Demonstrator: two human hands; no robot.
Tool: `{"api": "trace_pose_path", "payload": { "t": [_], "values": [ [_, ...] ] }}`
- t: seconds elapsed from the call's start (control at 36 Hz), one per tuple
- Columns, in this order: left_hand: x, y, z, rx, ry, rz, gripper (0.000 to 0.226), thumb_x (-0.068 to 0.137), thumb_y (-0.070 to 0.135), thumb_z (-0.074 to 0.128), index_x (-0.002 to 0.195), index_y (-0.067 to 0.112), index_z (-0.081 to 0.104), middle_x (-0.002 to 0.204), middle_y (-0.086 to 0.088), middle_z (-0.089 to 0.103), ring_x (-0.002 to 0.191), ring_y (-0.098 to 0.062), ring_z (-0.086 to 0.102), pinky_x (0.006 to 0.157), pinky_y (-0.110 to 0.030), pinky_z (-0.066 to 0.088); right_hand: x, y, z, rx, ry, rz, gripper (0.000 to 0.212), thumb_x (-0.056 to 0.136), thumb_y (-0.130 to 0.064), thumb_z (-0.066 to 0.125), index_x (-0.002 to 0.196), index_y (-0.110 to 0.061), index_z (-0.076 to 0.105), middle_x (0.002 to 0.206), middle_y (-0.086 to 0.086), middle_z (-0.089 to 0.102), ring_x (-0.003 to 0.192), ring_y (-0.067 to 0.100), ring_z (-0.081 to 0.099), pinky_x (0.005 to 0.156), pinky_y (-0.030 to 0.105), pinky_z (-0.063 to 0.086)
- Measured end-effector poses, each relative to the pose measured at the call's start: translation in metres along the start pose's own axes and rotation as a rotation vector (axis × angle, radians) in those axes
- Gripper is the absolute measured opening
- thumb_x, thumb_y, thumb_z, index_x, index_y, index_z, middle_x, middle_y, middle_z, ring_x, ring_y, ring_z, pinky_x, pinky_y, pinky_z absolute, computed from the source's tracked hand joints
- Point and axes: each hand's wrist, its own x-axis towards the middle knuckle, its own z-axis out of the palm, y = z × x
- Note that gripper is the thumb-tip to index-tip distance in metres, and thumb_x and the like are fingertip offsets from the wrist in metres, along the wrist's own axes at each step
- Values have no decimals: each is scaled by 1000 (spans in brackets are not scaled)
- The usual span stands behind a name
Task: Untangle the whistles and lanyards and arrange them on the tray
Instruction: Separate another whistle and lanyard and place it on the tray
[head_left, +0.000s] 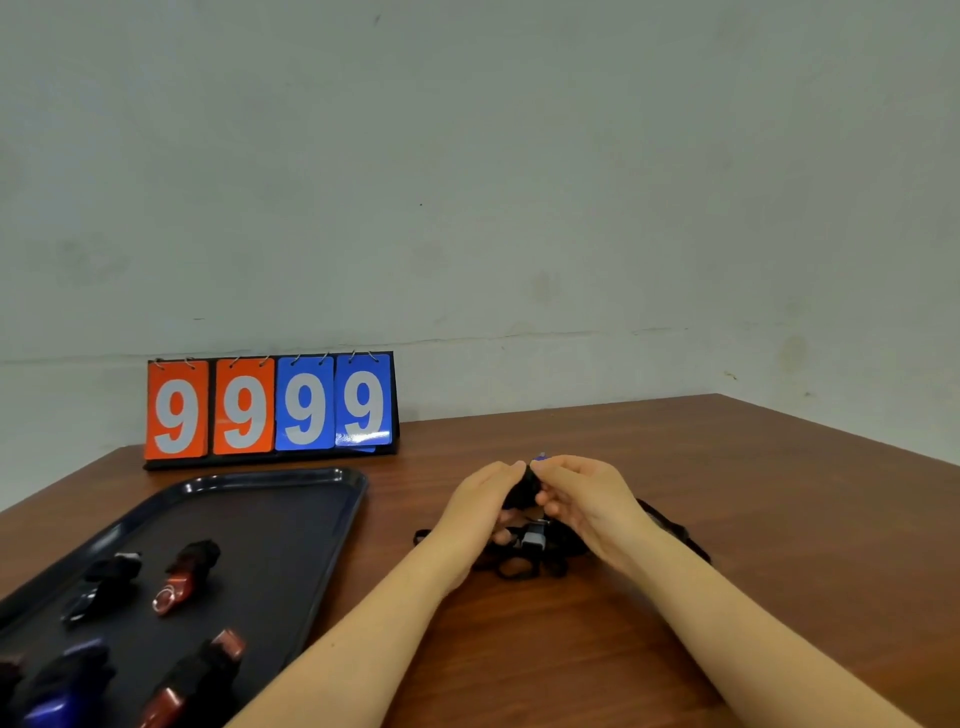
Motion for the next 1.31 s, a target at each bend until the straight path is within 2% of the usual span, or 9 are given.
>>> {"api": "trace_pose_path", "payload": {
  "t": [0.14, 0.31, 0.39, 0.5, 0.58, 0.78, 0.92, 1.14, 1.31],
  "values": [
    [3, 3, 1, -76, 77, -52, 26, 99, 34, 47, 97, 12, 61, 58, 5, 45, 45, -5, 37, 46, -21, 33, -1, 0, 3, -156, 75, -71, 8, 90, -9, 63, 91, -5, 70, 69, 7, 67, 68, 20, 59, 69, 30, 52],
    [6, 3, 1, -19, 142, -71, 23, 98, 35, 45, 93, 17, 59, 68, 2, 48, 53, -10, 38, 51, -23, 35, -2, 1, 5, -364, 135, -162, 7, 90, -11, 64, 88, -10, 70, 75, 7, 73, 61, 13, 62, 62, 23, 53],
    [7, 1, 0, -12, 150, -43, 22, 98, 35, 47, 87, 19, 58, 64, 3, 46, 54, -10, 37, 52, -23, 34, -2, 0, 5, -432, 168, -196, 8, 90, -10, 62, 86, -11, 69, 72, 5, 73, 57, 10, 61, 61, 24, 51],
    [6, 1, 0, -19, 133, 0, 23, 98, 33, 48, 81, 20, 57, 54, 8, 45, 50, -8, 37, 48, -20, 32, -4, 0, 7, -535, 207, -264, 8, 92, -12, 60, 86, -13, 66, 70, 0, 70, 49, 0, 57, 52, 12, 46],
    [5, 2, -1, -87, 126, 11, 22, 98, 31, 49, 83, 18, 59, 46, 13, 47, 46, -7, 38, 45, -19, 32, -6, -1, 10, -514, 186, -272, 9, 93, -12, 58, 89, -12, 65, 71, 0, 70, 49, 0, 57, 52, 12, 46],
    [2, 5, 2, -294, 89, -12, 22, 98, 24, 46, 83, 13, 59, 48, 5, 48, 47, -9, 33, 47, -23, 26, -9, -6, 12, -410, 131, -272, 12, 94, -9, 56, 88, -9, 66, 65, 0, 67, 50, 4, 57, 54, 16, 49],
    [5, 2, 3, -350, 73, -42, 30, 96, 37, 50, 90, 10, 61, 56, -1, 45, 44, -9, 31, 49, -24, 27, -9, -5, 10, -367, 130, -307, 11, 93, -9, 59, 88, -11, 68, 67, 3, 68, 53, 6, 58, 57, 20, 50],
    [9, 2, 2, -447, 52, -31, 31, 96, 38, 52, 87, 10, 60, 54, 2, 47, 43, -7, 29, 43, -20, 26, -11, -3, 13, -364, 99, -351, 16, 94, -16, 59, 96, -23, 74, 79, 2, 73, 69, 25, 65, 62, 27, 53],
    [12, 0, 5, -503, 63, -111, 35, 97, 39, 49, 83, 7, 57, 51, -1, 36, 40, -9, 24, 41, -20, 24, -12, -4, 13, -255, 119, -276, 11, 90, -15, 65, 91, -16, 76, 67, 0, 69, 57, 10, 57, 56, 19, 48]
  ]
}}
